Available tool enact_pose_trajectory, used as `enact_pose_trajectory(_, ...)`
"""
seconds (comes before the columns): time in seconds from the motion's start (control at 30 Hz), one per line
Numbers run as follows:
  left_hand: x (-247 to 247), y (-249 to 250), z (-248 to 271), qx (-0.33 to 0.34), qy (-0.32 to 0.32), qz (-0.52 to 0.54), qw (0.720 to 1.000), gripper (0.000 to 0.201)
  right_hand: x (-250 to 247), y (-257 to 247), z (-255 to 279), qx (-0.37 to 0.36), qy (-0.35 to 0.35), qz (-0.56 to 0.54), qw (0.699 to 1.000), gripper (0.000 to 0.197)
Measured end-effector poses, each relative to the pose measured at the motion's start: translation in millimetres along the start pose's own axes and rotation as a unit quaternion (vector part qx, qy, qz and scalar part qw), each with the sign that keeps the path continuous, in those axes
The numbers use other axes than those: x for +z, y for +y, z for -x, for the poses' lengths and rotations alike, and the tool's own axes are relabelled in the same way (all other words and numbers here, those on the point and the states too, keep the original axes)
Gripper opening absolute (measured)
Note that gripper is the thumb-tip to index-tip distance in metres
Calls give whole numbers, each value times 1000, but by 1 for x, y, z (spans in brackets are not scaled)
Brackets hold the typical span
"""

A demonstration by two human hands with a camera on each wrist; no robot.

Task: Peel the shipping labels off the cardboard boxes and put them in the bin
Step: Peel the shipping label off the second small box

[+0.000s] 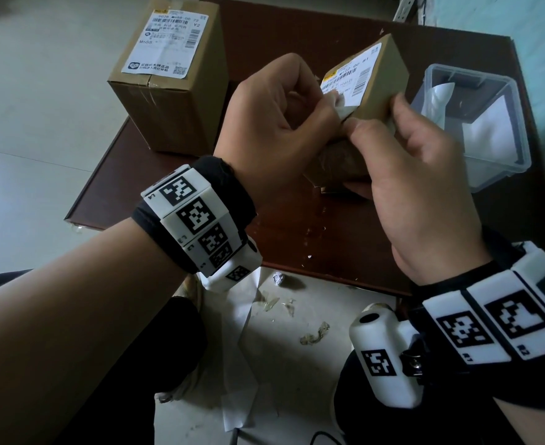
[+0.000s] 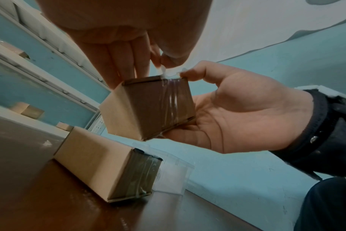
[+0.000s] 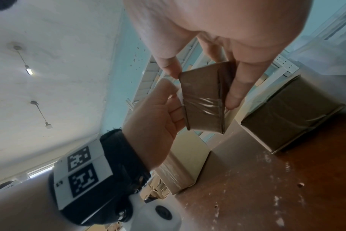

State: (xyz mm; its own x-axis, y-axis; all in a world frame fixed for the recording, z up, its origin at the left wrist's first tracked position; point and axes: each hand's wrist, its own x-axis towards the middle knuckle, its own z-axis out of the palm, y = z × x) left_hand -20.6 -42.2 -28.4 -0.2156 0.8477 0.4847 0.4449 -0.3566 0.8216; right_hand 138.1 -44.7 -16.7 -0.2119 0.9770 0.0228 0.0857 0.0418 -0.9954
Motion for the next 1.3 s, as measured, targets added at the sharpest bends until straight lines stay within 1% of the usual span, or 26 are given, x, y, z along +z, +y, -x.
enact_pose_trajectory(0.1,-1,-1,0,-3,-9,18,1000,24,0,0,1,2,-2,6,1000,47)
enact_pose_trajectory(0.2,0,1,0,-28,-3,56,998,21,-1,0,1,2,3,13,1000,51)
enact_pose_trajectory(0.27,0,4,0,-46,-12,87,995,21,-2,-1,1,2,3,17,1000,44)
enact_pose_trajectory(0.33,-2,3,1,-58,-36,79,995,27,-3,-1,1,2,6,26,1000,39)
enact_pose_trajectory(0.43,-4,0,2,-60,-84,71,992,41,-5,1,-3,17,22,22,999,37)
enact_pose_trajectory(0.5,-6,-3,2,-58,-105,70,990,45,-5,0,-5,32,27,22,999,29)
enact_pose_trajectory(0.53,-6,-4,2,-55,-110,72,990,43,-5,-1,-6,40,27,21,999,26)
enact_pose_trajectory(0.63,-7,-8,0,-34,-108,64,991,32,-5,-2,-7,54,31,17,998,26)
enact_pose_trajectory(0.77,-7,-10,-1,-21,-103,56,993,29,-4,-3,-7,56,45,4,997,26)
enact_pose_trajectory(0.9,-6,-13,-1,-16,-101,54,993,22,-1,-4,-4,43,63,-12,997,17)
enact_pose_trajectory(0.93,-6,-13,0,-16,-99,57,993,21,0,-3,-4,42,61,-15,997,20)
enact_pose_trajectory(1.0,-5,-13,0,-17,-89,63,994,20,3,-2,-4,52,62,-18,997,48)
enact_pose_trajectory(1.03,-4,-12,0,-17,-85,65,994,21,4,-2,-3,55,69,-17,996,58)
enact_pose_trajectory(1.07,-4,-11,1,-16,-82,64,994,20,4,-2,-3,54,73,-15,996,60)
enact_pose_trajectory(1.17,-4,-11,1,-13,-78,51,996,17,5,-1,-1,46,73,-3,996,52)
enact_pose_trajectory(1.27,-5,-11,3,-3,-64,27,998,20,5,-1,-1,52,78,5,996,72)
enact_pose_trajectory(1.3,-5,-11,3,-1,-59,25,998,21,5,-1,-1,53,80,3,995,75)
